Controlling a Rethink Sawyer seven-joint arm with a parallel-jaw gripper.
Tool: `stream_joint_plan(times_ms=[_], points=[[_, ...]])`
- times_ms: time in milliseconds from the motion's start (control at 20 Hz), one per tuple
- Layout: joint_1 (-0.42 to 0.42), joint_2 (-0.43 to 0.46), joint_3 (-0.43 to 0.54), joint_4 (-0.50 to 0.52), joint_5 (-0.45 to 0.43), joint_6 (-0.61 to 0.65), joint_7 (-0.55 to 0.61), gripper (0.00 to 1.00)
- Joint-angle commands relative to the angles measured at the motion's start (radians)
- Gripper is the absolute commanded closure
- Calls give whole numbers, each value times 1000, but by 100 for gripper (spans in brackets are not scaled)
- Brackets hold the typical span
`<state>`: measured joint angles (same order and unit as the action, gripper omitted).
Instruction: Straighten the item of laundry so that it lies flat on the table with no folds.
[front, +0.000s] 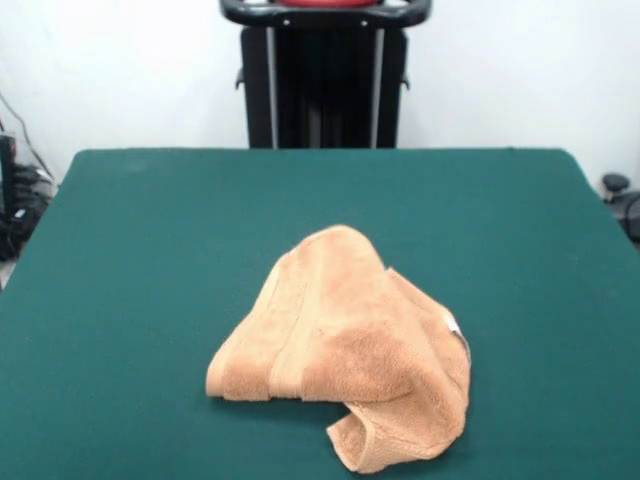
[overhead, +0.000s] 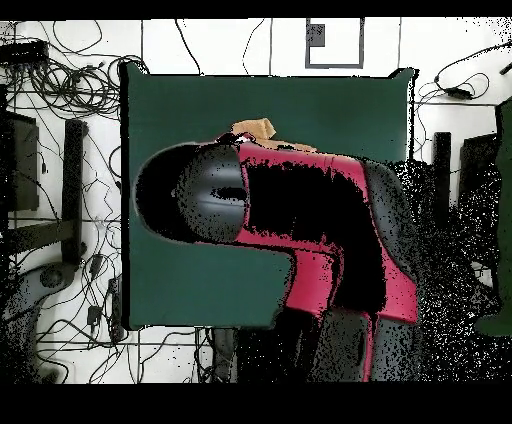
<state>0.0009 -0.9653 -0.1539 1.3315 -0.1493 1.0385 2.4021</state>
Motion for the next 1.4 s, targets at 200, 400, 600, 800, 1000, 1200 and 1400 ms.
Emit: stream_joint_plan(times_ms=[200, 400, 600, 800, 1000, 1200, 1400], points=[[-38, 2, 124, 92, 28, 66, -160, 0], [-63, -5, 134, 100, 23, 67, -194, 0], [-79, -8, 144, 107, 24, 52, -187, 0], [-80, -5, 154, 115, 21, 26, -163, 0], [-83, 19, 167, 129, 13, -40, -148, 0], [-96, 36, 186, 148, 24, -81, -149, 0], [-104, 51, 194, 126, 14, -74, -151, 0]])
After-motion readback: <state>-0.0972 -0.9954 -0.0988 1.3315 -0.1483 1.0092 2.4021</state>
